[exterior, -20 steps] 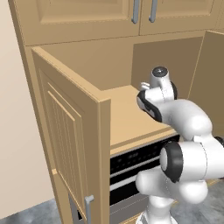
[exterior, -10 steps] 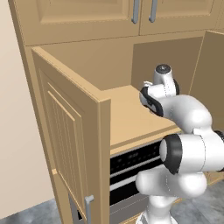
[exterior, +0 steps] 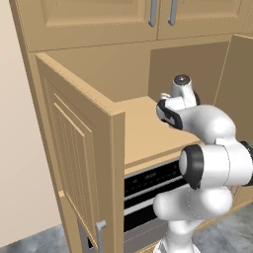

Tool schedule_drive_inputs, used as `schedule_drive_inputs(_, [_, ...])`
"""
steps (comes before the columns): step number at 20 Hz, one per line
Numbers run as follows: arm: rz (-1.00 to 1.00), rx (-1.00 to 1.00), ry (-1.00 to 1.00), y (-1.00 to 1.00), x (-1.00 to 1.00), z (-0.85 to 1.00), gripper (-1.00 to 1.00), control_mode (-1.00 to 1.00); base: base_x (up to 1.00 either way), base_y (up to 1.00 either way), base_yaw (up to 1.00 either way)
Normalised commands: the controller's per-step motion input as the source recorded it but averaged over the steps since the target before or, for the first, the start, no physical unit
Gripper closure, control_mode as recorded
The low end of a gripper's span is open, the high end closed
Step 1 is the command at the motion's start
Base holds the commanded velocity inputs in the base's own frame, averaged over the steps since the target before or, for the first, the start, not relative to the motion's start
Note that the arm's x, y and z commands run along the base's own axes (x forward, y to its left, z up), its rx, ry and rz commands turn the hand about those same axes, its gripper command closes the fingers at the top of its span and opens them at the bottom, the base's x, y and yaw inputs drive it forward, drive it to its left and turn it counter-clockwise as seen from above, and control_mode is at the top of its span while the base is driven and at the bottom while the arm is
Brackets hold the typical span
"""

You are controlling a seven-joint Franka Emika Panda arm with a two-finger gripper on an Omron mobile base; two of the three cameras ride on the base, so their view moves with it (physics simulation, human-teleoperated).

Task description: Retrieve the bottle and the shaker from the cabinet and place them next to the mixing bowl on the counter. Then add garlic from the fridge to the mixing bowl.

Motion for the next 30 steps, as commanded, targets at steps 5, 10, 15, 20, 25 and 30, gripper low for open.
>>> schedule_drive_inputs(5, [0.0, 0.02, 0.0, 0.0, 0.1, -0.03, -1.0, -1.0, 0.0, 0.0, 0.0])
schedule_drive_inputs(10, [0.0, 0.02, 0.0, 0.01, 0.02, -0.04, -1.0, -1.0, 0.0, 0.0, 0.0])
schedule_drive_inputs(15, [0.0, 0.01, 0.0, 0.0, 0.0, -0.05, -1.0, -1.0, 0.0, 0.0, 0.0])
schedule_drive_inputs(20, [0.0, 0.0, 0.0, 0.01, 0.01, -0.17, -1.0, -1.0, 0.0, 0.0, 0.0])
schedule_drive_inputs(25, [0.0, 0.0, 0.0, 0.02, 0.03, -0.16, -1.0, -1.0, 0.0, 0.0, 0.0])
schedule_drive_inputs(30, [0.0, 0.0, 0.0, 0.0, 0.05, -0.01, -1.0, -1.0, 0.0, 0.0, 0.0])
